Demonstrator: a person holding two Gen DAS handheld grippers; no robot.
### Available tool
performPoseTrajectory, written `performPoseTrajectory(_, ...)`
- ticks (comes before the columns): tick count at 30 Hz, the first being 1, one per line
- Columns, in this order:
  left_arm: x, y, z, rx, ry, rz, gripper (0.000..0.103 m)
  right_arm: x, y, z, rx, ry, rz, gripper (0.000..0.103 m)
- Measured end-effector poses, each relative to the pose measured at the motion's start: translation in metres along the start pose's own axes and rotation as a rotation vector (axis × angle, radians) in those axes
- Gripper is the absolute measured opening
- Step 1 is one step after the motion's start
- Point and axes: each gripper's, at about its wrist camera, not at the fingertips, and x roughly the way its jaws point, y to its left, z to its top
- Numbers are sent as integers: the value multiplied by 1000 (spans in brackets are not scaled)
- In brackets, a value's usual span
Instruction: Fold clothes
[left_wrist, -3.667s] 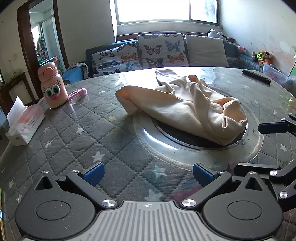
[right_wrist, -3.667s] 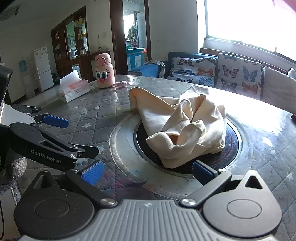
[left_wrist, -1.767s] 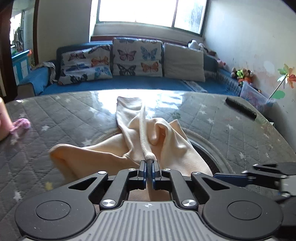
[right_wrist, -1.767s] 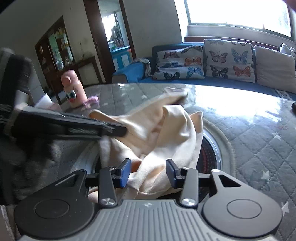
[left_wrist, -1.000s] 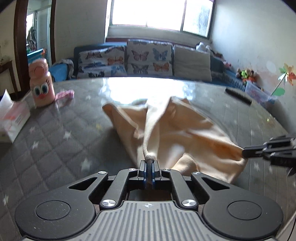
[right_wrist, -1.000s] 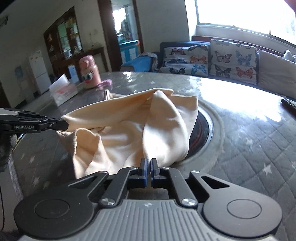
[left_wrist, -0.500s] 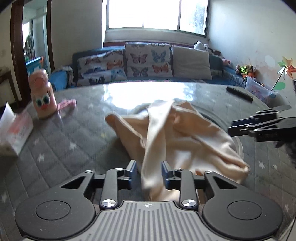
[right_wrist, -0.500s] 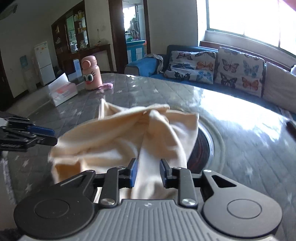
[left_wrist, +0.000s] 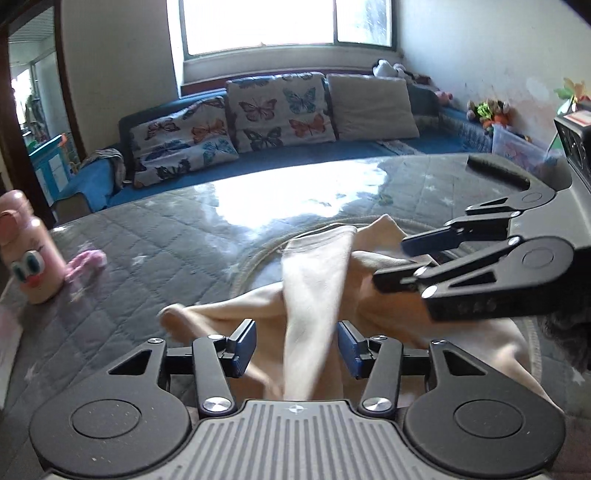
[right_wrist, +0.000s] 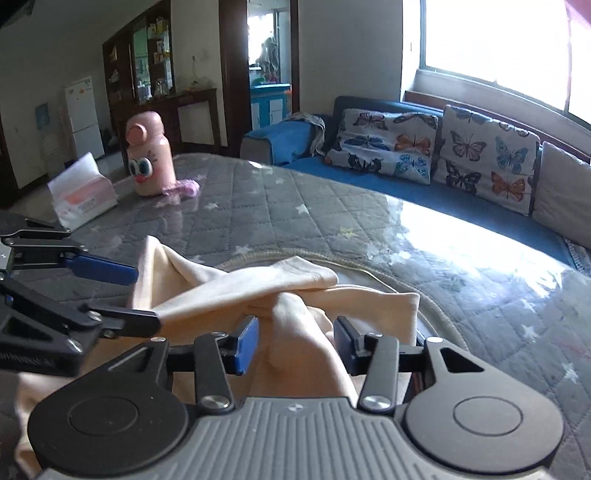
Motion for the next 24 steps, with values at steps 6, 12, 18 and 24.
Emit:
performPoseTrajectory(6, 29, 0, 0, 3, 27, -5, 10, 17, -8, -8, 34, 25, 7, 17)
performPoseTrajectory(12, -2, 16, 2, -44, -45, 21, 6, -10, -16, -13, 56, -20, -21, 11)
performPoseTrajectory(18, -56, 45, -3, -120, -136, 86, 6, -56, -35, -23, 107, -80, -84, 11)
performPoseTrajectory(24, -105, 79, -32, -198, -176, 170, 6, -104, -59, -46, 173, -105, -182, 11)
